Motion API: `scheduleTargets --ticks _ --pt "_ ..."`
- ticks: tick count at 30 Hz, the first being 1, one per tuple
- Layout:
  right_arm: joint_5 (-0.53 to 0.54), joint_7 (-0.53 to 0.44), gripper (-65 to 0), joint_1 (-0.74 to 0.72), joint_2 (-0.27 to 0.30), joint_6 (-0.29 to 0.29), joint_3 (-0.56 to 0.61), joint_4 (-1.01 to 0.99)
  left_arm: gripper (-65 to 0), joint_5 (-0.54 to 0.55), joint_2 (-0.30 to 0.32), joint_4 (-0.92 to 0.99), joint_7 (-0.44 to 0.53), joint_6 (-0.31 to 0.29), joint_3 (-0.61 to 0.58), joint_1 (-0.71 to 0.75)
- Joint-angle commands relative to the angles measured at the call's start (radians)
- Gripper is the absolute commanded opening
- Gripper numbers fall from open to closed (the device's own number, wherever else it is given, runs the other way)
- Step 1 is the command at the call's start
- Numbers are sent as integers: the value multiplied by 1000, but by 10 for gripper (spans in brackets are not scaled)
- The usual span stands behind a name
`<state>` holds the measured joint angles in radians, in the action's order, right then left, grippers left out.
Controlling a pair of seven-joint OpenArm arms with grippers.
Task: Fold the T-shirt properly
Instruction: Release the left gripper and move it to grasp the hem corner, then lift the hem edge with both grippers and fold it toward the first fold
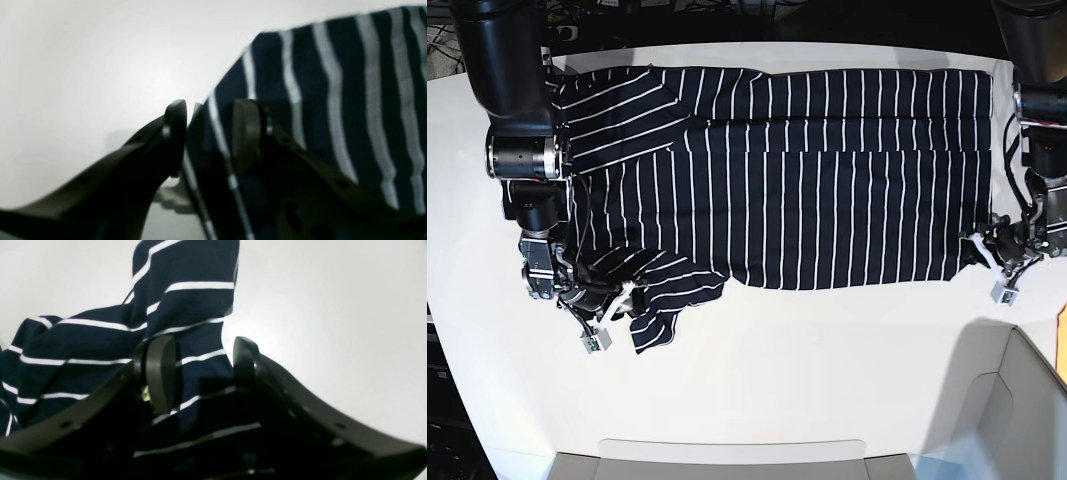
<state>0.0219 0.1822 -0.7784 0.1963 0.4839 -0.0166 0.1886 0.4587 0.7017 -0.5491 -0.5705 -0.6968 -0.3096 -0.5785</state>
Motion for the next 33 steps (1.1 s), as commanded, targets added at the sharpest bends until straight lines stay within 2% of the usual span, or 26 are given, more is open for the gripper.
scheduleTargets --ticks 1,6,13,15,17,19,24,26,29,33 --pt "-15 24 -368 -23 4 6 2 4 -415 -4 5 -10 23 -1 3 -30" --pt "-15 24 -368 -28 -1 6 2 4 -414 -117 -24 -9 23 -1 5 -30" --pt "-15 23 -368 -28 -2 6 2 4 -418 -163 -64 -9 17 -1 2 -21" --pt "-15 23 -369 -28 -2 6 2 4 -459 -163 -69 -9 17 -1 2 -4" --pt "-15 23 -372 -28 -2 9 2 4 -541 -163 -72 -9 17 -1 2 2" --pt "-17 23 -404 -28 -2 12 4 4 -636 -163 -73 -9 17 -1 10 2" --pt "-15 23 -639 -31 -18 5 -4 9 -650 -157 -73 -9 -13 -1 13 4" --pt "-13 23 -650 -43 -18 5 -4 9 -650 -157 -72 -9 -24 -1 20 2" --pt "-13 24 -650 -56 -18 5 -3 9 -650 -157 -70 -10 -29 -1 129 2" --pt "-10 23 -650 -71 -16 5 -6 33 -650 -160 -66 -15 -87 -1 243 2"
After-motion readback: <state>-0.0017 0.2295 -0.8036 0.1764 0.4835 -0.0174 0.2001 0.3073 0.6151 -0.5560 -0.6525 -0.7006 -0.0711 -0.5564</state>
